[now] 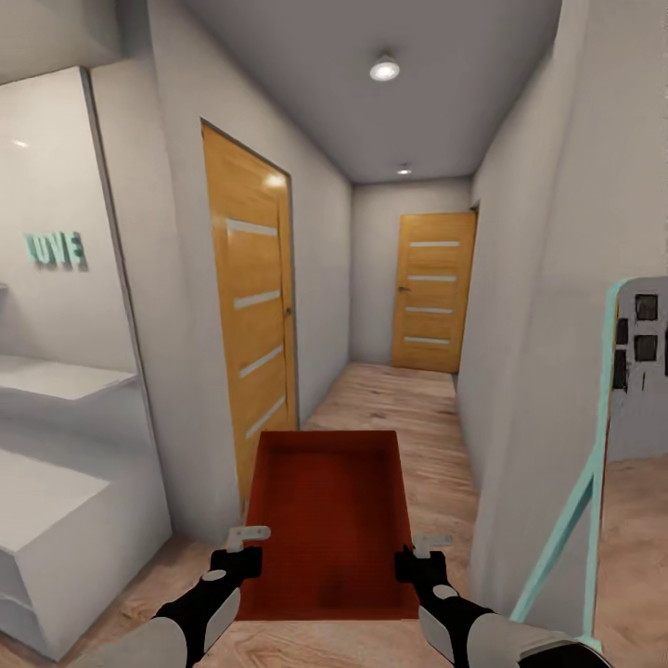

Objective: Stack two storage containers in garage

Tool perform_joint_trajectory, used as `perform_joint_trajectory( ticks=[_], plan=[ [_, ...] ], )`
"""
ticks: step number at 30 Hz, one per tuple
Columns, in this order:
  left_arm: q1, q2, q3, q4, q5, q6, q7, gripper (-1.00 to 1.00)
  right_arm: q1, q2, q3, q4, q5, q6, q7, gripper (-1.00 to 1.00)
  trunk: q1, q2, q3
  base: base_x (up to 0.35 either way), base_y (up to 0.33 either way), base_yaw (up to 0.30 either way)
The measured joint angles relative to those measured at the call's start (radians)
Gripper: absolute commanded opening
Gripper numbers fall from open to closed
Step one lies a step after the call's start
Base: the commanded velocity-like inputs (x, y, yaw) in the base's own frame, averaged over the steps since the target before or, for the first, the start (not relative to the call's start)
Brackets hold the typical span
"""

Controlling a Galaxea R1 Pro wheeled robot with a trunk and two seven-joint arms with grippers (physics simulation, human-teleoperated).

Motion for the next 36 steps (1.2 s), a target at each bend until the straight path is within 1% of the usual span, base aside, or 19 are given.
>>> perform_joint_trajectory(
  ticks=[19, 36],
  plan=[
    [0.0, 0.001, 0.001, 0.0, -0.001, 0.0, -0.001, -1.0, 0.0, 0.001, 0.001, 0.0, -0.002, 0.0, -0.001, -1.0, 0.0, 0.0, 0.0, 0.323, 0.141, -0.238],
    [0.0, 0.001, 0.001, 0.0, 0.0, 0.0, -0.001, -1.0, 0.0, 0.001, 0.003, 0.0, -0.003, 0.0, -0.001, -1.0, 0.0, 0.0, 0.0, 0.323, 0.119, -0.019]
  ],
)
